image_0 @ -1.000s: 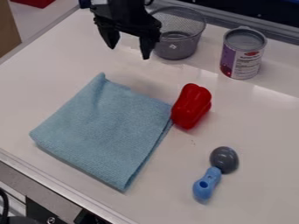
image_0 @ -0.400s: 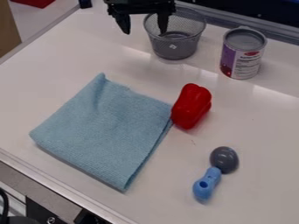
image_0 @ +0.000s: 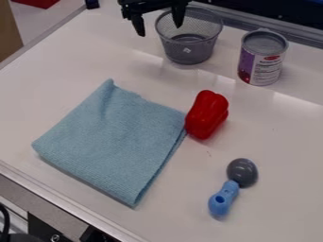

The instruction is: Move the grey basket beside left side of the blue cloth

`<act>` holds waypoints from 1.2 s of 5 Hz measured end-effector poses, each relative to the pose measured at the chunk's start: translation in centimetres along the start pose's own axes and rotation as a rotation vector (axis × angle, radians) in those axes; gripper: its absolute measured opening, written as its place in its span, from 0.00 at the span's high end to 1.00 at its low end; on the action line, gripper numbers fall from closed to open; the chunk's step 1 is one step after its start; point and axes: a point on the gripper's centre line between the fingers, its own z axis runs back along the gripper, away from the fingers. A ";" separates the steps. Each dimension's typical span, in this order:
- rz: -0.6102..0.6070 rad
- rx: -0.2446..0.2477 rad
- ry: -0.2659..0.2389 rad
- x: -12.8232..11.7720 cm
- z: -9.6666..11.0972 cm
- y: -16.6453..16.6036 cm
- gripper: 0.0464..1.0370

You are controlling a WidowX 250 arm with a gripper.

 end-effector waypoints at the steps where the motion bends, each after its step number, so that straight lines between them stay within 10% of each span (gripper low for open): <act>1: 0.052 0.068 0.059 -0.1 -1.1 0.2 0.09; 4: 0.032 0.086 0.073 -0.6 -3.4 0.6 0.87; 6: 0.084 0.059 0.027 -0.3 -2.6 0.7 0.99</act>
